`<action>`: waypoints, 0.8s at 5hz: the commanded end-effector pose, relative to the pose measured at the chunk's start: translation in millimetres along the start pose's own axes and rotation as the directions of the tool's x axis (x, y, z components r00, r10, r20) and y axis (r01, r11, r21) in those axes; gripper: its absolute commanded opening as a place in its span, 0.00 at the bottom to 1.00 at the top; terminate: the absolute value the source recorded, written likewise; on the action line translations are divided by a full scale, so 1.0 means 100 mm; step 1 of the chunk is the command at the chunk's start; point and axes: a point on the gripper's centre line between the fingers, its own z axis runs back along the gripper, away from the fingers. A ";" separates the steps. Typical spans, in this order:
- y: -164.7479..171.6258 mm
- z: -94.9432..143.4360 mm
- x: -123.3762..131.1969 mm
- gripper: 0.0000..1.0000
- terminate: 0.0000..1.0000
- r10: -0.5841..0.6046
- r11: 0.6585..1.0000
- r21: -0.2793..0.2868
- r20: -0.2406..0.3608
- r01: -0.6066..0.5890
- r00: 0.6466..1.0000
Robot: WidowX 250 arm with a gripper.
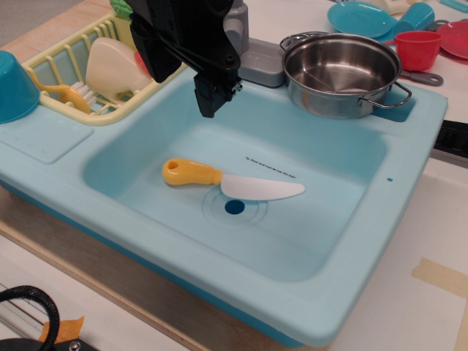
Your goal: Put knife in pot or pan
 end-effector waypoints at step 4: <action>-0.04 -0.30 -0.09 1.00 0.00 -0.374 0.900 -0.219 0.057 0.377 0.926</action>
